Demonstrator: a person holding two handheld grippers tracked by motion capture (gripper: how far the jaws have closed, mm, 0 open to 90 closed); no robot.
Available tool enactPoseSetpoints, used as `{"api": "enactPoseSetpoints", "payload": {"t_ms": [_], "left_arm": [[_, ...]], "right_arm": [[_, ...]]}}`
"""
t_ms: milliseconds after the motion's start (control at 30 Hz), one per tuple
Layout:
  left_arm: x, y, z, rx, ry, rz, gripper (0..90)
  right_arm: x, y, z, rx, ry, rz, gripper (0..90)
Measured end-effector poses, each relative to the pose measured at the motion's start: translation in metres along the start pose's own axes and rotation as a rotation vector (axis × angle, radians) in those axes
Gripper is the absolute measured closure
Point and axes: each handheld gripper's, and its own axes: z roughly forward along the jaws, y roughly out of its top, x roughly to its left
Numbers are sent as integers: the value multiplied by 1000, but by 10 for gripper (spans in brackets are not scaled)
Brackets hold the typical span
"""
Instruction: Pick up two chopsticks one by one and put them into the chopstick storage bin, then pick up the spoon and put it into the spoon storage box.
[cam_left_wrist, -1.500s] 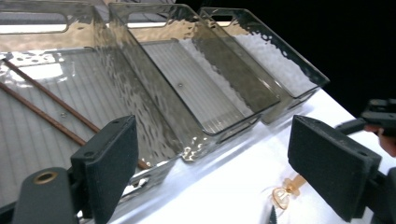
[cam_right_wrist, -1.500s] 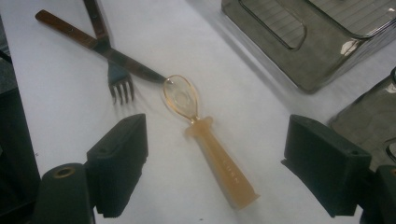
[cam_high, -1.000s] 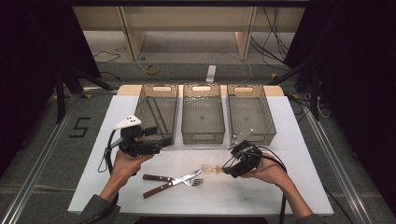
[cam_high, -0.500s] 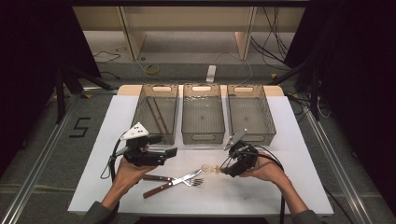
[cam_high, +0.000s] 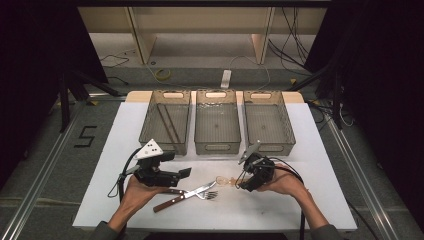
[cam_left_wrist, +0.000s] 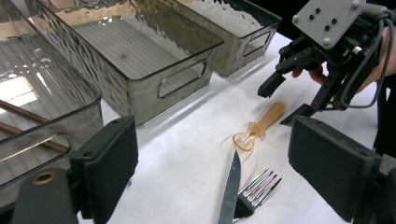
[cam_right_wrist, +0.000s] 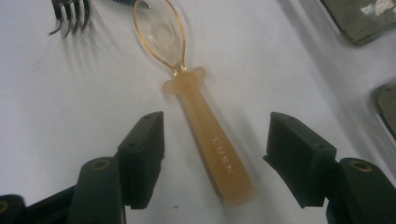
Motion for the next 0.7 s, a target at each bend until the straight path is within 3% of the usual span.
{"api": "enactPoseSetpoints", "payload": {"t_ms": [333, 700], "left_arm": [[-3, -6, -3, 8, -2, 7, 152], [-3, -8, -2, 17, 7, 12, 152]], "right_arm": [[1, 0, 6, 52, -2, -8, 485], [3, -2, 10, 86, -12, -69, 590]]}}
